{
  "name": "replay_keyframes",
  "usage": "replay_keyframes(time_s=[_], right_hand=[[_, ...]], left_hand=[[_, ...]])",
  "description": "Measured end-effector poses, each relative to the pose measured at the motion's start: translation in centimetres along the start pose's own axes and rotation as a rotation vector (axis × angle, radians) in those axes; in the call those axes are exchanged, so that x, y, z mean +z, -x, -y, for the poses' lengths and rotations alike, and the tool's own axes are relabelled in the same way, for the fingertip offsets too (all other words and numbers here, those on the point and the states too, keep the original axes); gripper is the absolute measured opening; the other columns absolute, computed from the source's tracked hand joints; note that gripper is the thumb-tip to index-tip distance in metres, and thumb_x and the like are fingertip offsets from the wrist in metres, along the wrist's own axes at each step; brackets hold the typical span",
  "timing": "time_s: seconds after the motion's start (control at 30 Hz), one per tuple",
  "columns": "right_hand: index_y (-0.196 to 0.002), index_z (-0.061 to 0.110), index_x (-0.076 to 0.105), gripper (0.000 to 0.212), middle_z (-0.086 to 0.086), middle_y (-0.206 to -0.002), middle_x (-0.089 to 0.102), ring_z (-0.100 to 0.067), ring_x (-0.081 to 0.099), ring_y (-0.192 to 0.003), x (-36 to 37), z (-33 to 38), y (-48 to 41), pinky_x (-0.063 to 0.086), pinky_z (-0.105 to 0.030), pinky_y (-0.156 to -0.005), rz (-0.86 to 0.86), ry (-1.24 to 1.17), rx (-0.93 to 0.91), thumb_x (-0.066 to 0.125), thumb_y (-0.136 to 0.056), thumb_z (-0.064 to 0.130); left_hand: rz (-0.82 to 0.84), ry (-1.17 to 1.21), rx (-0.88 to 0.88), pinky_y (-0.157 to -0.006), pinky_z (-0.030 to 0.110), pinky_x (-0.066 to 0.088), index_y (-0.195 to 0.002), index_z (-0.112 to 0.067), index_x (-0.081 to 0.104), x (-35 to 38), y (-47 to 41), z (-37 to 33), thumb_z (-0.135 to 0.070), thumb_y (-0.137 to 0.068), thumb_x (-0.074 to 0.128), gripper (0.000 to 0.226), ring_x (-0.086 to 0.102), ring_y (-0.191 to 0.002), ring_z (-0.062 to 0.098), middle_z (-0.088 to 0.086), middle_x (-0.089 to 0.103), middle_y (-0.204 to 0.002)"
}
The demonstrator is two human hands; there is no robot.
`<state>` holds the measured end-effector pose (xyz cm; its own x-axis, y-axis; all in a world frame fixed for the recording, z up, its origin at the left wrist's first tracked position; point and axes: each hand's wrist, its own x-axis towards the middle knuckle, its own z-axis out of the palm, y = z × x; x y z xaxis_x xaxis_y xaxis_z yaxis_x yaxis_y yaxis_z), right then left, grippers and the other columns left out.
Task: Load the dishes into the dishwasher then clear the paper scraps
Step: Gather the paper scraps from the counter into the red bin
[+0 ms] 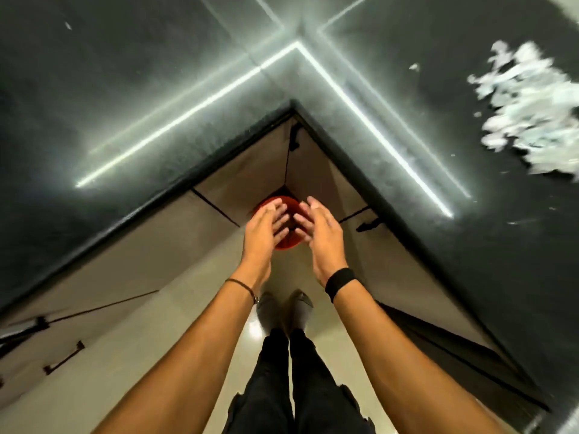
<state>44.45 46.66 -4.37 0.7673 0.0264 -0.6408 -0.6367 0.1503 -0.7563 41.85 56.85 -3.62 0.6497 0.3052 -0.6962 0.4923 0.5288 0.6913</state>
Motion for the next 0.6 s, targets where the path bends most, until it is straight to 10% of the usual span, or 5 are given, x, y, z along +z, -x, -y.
replay_keyframes(time_s=[0.6], right_hand=[[-0.128, 0.020, 0.065, 0.026, 0.000, -0.119, 0.074, -0.015, 0.072, -0.101, -11.5, 14.4, 10.7, 0.056, -0.030, -0.086, -0.231, -0.164, -0.484, 0.056, -0.103, 0.021]], left_hand=[[0.577, -0.236, 0.323, -0.095, 0.036, 0.057, -0.129, -0.010, 0.065, 16.2, 10.8, -7.1, -0.024, -0.109, 0.044, 0.032, 0.071, -0.111, 0.022, 0.008, 0.075, -0.119]])
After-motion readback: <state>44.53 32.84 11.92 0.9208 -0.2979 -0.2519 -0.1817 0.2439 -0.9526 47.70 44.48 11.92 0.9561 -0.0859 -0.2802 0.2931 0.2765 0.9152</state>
